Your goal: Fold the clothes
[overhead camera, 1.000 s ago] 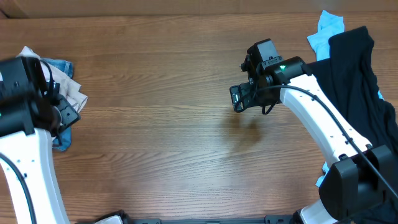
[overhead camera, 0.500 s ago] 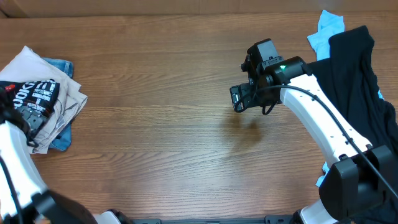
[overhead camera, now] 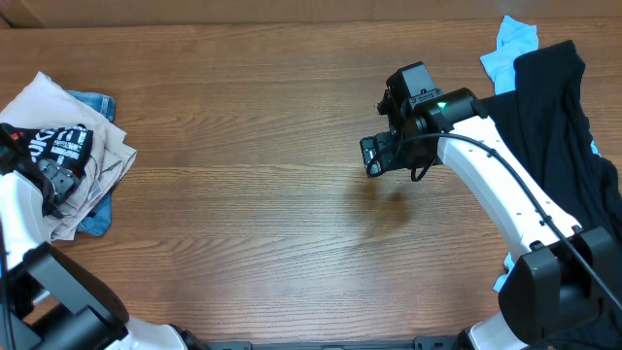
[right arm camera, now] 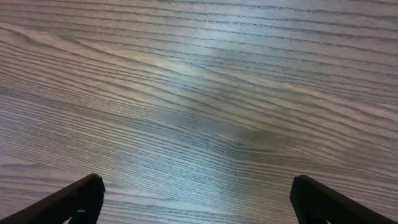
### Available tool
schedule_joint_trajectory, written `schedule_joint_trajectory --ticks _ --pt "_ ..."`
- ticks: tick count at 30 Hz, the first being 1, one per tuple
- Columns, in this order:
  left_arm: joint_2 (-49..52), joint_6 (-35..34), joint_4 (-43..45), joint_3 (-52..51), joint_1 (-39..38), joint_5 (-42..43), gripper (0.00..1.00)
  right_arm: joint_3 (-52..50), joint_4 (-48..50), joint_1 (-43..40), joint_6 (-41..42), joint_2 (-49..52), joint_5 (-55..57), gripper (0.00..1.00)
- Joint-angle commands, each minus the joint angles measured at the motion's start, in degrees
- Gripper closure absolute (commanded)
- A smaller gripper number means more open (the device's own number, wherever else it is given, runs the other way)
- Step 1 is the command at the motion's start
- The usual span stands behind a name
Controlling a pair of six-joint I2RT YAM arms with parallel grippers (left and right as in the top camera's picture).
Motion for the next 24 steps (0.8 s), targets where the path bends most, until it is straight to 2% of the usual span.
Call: schedule_joint_trajectory --ticks 1,5,9,13,18,19,20,22,24 --pt "3.1 1.01 -1.31 -0.11 0.24 0.7 0.39 1.16 -0.31 -0.15 0.07 -2.01 -0.28 0.0" --pt "2.82 0.04 -3.5 -0.07 0.24 1.05 0.77 1.16 -0.44 -0.15 0.07 -2.01 -0.28 0.0" --pt "-0.92 -0.7 -6.16 0.37 0.24 3.78 0.87 1.16 -0.42 -0.15 0.04 -2.01 -0.26 0.0" --pt "-7.15 -0.68 -6.95 0.39 0.24 3.89 0.85 1.16 -0.39 -0.15 0.04 -2.01 -0.26 0.0" --pt "-14.97 -1.14 -13.64 0.39 0.24 3.06 0.79 1.16 -0.39 -0.15 0.04 -2.01 -0.26 0.0" --pt "-15.87 -1.14 -14.88 0.39 0.24 2.93 0.76 1.16 -0.39 -0.15 0.04 -2.01 -0.26 0.0" --pt "-16.33 -1.14 -16.24 0.39 0.24 2.45 0.67 1.16 -0.39 -0.15 0.04 -2.01 -0.26 0.0" --pt "-16.15 -1.16 -16.72 0.33 0.24 2.43 0.55 1.16 -0.42 -0.15 0.04 -2.01 -0.26 0.0" --pt "-16.0 -1.16 -16.59 0.31 0.24 3.34 0.5 1.16 -0.46 -0.15 0.04 -2.01 -0.26 0.0"
